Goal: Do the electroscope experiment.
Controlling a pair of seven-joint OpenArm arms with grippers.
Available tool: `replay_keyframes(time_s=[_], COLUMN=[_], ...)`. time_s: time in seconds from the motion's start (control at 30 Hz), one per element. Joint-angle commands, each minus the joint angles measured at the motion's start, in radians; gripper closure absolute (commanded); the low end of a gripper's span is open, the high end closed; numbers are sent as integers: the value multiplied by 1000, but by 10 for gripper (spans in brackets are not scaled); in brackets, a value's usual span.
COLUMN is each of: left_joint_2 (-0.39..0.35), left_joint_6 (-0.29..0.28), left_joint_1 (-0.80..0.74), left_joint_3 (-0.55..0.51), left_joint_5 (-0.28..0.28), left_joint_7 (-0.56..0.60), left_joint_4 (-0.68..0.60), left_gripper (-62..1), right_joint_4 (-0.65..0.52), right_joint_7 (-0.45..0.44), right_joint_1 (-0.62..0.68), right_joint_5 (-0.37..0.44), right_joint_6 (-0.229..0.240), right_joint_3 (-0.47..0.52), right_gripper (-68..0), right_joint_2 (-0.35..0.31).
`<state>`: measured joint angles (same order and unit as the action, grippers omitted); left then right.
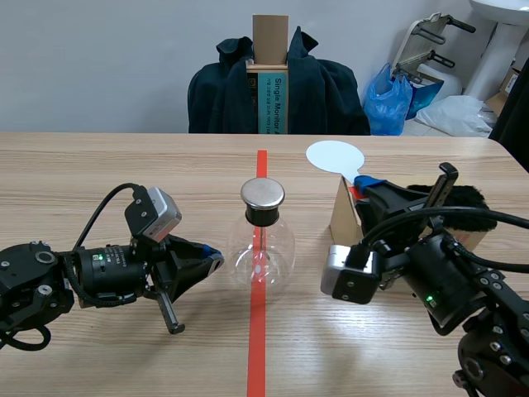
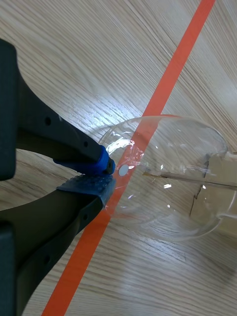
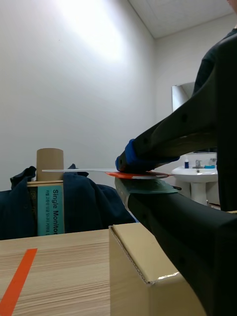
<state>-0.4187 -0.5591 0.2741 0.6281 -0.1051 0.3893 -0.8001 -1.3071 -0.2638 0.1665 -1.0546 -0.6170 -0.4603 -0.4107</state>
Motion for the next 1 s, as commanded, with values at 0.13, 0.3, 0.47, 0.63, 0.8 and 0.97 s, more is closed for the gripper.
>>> replay_keyframes(time_s=[0.13, 0.3, 0.47, 0.63, 0.8, 0.97], left_joint_2=[-1, -1, -1, -1, -1, -1], left_joint_6=[-5, -5, -5, -5, -5, -5], left_joint_1=[0, 0, 0, 0, 0, 0], left_joint_3=[-11, -12, -12, -12, -12, -12], left_joint_5=[-9, -9, -9, -9, -9, -9], left_joint_7=[10, 10, 10, 10, 10, 10], left_joint_4=[-16, -16, -16, -16, -16, -16], left_gripper=[-27, -27, -27, -27, -27, -27], right_joint_4=[-17, -17, -17, -17, -17, -17], right_joint_7=[-6, -76, -169, -260, -321, -344], right_joint_1=[-16, -16, -16, -16, -16, -16], right_joint_5=[6, 6, 6, 2, 2, 2], right_joint_6=[-11, -11, -11, -12, -12, -12], right_joint_3=[10, 10, 10, 10, 10, 10], right_gripper=[-7, -7, -7, -7, -7, -7], right_joint_2=[-13, -13, -13, -13, -13, -13])
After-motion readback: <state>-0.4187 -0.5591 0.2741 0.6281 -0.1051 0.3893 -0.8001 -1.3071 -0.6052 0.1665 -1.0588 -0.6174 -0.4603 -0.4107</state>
